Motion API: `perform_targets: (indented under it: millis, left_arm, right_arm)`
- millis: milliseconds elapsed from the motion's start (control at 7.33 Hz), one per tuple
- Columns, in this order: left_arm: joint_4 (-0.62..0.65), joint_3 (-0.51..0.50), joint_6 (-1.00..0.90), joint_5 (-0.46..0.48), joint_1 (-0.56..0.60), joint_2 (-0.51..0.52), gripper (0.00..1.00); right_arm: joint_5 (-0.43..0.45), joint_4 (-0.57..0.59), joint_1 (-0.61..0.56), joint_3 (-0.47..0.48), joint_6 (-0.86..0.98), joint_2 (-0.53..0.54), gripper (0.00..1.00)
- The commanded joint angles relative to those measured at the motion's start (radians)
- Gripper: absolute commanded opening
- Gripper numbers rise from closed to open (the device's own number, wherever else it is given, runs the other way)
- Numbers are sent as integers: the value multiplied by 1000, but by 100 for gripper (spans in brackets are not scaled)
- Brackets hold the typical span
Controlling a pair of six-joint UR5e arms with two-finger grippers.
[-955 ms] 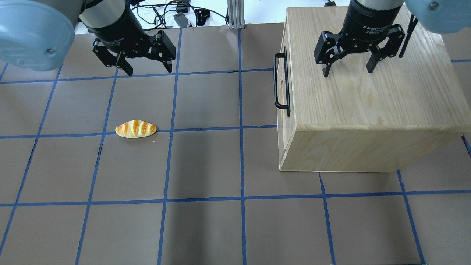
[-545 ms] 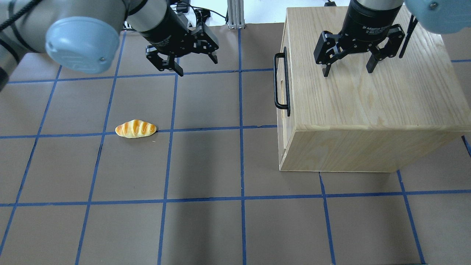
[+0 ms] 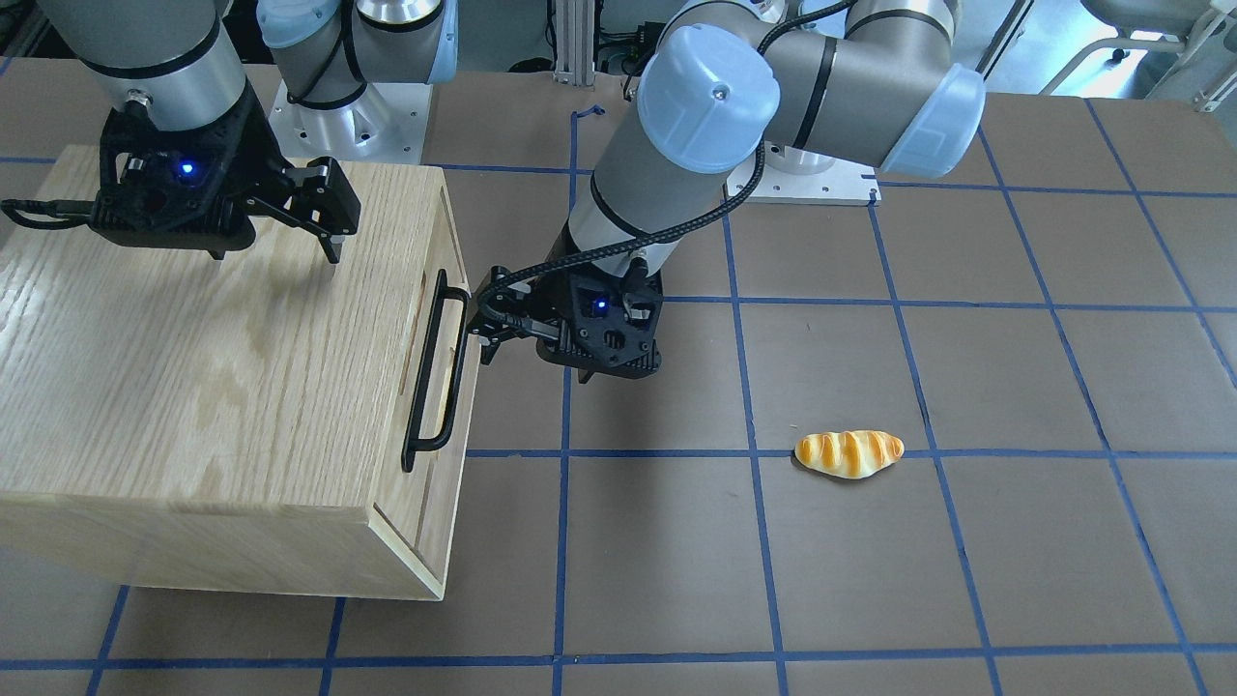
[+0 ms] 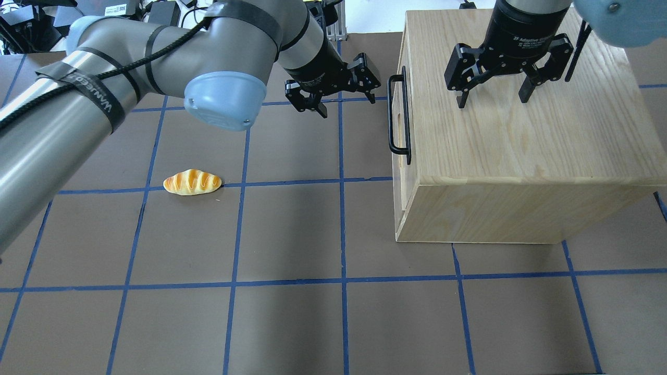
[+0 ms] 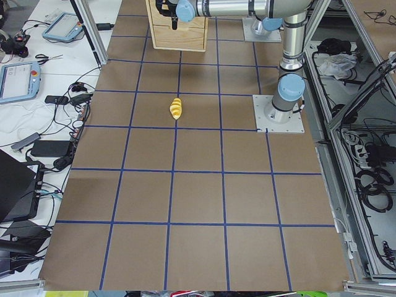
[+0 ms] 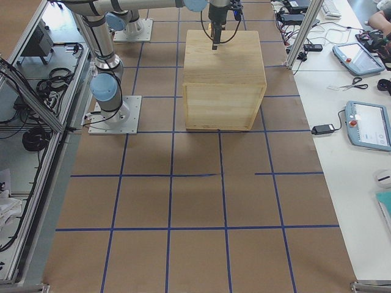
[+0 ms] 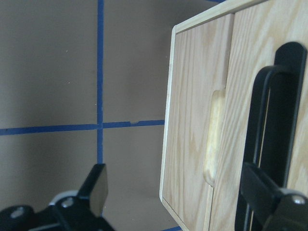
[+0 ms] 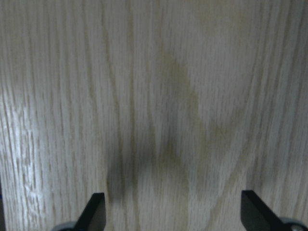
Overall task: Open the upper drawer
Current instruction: 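Move the left gripper toward the black drawer handle on the cabinet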
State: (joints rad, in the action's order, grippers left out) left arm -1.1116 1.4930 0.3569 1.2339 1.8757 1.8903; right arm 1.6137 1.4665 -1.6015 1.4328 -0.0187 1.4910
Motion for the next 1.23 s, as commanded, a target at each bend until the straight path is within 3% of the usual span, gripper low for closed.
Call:
perform_targets:
  millis: [0,1091]
  left_arm:
    - [24,0,-1,-4,22,26,100]
    - [27,3,-9,-44,36,42,100]
  right_arm:
    - [0,0,0,0,-1,0,100]
    - [0,0,2,0,-1,0,100]
